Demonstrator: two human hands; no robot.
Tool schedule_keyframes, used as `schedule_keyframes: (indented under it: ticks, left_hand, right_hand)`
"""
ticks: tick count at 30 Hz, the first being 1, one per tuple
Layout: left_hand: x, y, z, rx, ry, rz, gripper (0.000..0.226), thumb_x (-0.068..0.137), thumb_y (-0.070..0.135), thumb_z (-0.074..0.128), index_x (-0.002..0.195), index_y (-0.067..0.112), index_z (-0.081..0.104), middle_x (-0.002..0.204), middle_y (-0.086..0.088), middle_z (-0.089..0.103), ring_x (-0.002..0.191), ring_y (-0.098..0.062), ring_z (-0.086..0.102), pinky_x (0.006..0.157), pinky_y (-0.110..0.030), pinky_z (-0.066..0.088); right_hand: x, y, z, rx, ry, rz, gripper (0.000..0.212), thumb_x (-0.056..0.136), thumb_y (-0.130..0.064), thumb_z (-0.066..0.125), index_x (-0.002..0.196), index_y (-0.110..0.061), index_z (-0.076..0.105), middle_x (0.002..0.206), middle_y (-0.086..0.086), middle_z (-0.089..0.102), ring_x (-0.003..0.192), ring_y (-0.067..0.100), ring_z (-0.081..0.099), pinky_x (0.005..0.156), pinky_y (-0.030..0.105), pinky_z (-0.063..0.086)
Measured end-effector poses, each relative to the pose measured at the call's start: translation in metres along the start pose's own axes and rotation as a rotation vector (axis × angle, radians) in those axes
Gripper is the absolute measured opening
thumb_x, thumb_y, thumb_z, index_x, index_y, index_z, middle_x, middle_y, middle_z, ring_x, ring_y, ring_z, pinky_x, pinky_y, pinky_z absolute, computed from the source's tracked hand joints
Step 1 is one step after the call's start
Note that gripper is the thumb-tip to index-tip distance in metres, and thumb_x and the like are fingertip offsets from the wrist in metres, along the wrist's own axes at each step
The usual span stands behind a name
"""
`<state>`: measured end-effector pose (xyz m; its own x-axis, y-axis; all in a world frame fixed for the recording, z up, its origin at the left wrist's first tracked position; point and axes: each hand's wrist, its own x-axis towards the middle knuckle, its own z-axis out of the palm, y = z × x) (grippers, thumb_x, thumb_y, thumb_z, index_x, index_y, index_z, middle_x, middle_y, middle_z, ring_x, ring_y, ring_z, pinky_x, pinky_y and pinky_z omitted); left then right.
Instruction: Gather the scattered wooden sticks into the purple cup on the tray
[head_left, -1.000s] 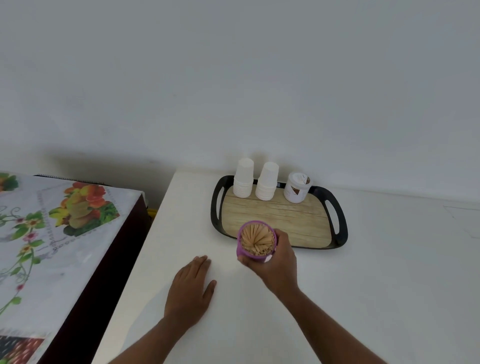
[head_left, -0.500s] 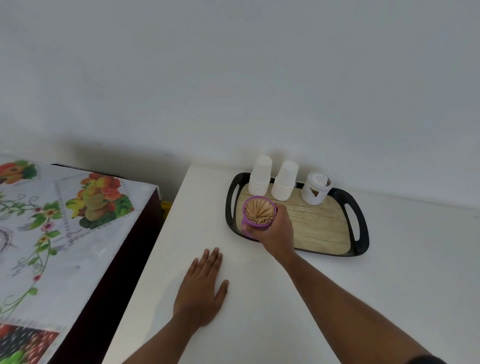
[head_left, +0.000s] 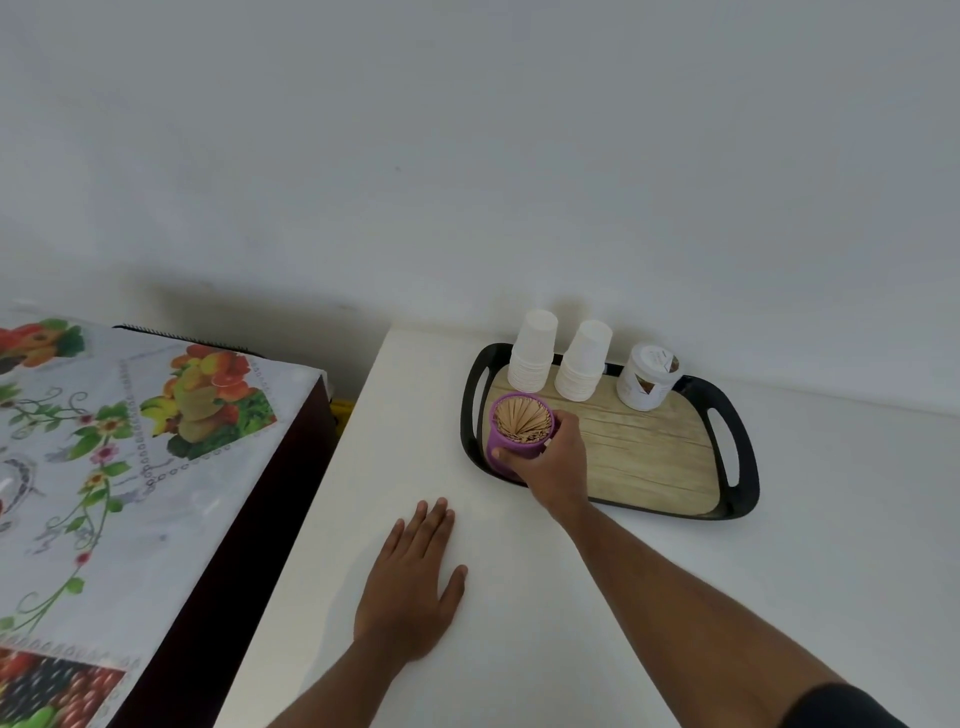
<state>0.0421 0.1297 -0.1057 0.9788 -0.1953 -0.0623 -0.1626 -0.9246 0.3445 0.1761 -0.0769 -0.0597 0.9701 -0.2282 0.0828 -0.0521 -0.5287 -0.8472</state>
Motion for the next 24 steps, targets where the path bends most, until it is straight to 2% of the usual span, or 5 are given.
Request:
schedule_keyframes:
  ticks: [4,12,15,20,24]
  left_hand:
    - [0.001,-0.001,0.002,0.008,-0.009,0.003,0.073,0.097,0.064,0.013,0.161,0.031,-0.002,0.168,0.013,-0.010,0.153,-0.006,-0.016,0.128,-0.037,0.005]
    - [-0.001,0.001,-0.001,-0.005,-0.001,0.002,0.093,0.080,0.075,-0.019,0.161,0.032,-0.005,0.168,0.014,-0.012,0.154,-0.006,-0.016,0.128,-0.038,0.006]
    - [-0.001,0.001,-0.001,-0.017,0.029,0.012,0.089,0.085,0.074,-0.013,0.162,0.030,0.001,0.169,0.013,-0.007,0.154,-0.007,-0.012,0.128,-0.038,0.007]
    - [-0.002,-0.001,0.000,0.025,0.020,0.028,0.074,0.097,0.061,0.016,0.162,0.027,0.009,0.169,0.012,0.000,0.155,-0.007,-0.007,0.125,-0.031,-0.001]
    - [-0.002,-0.002,0.002,0.037,0.008,0.028,0.076,0.097,0.061,0.015,0.162,0.022,0.011,0.170,0.007,0.005,0.155,-0.013,-0.003,0.120,-0.024,-0.012]
  right_hand:
    - [0.001,0.003,0.001,0.014,-0.012,0.002,0.098,0.049,-0.049,0.099,0.127,-0.024,0.046,0.118,-0.005,0.061,0.107,0.013,0.062,0.084,0.035,0.063]
    - [-0.008,0.013,-0.011,0.023,-0.070,0.014,0.112,0.049,-0.052,0.099,0.139,-0.019,0.042,0.130,-0.004,0.058,0.119,0.013,0.057,0.097,0.037,0.057]
    - [-0.020,0.019,-0.019,0.001,-0.059,0.033,0.112,0.056,-0.046,0.099,0.145,-0.015,0.039,0.133,-0.001,0.056,0.121,0.014,0.055,0.100,0.037,0.054]
    - [-0.048,0.020,-0.037,-0.021,-0.030,0.030,0.089,0.071,-0.037,0.093,0.142,-0.013,0.045,0.131,-0.001,0.057,0.122,0.015,0.055,0.100,0.033,0.052]
    - [-0.070,0.027,-0.057,-0.135,-0.040,-0.064,0.072,0.079,-0.035,0.087,0.137,-0.014,0.050,0.133,-0.002,0.057,0.123,0.013,0.054,0.103,0.033,0.049]
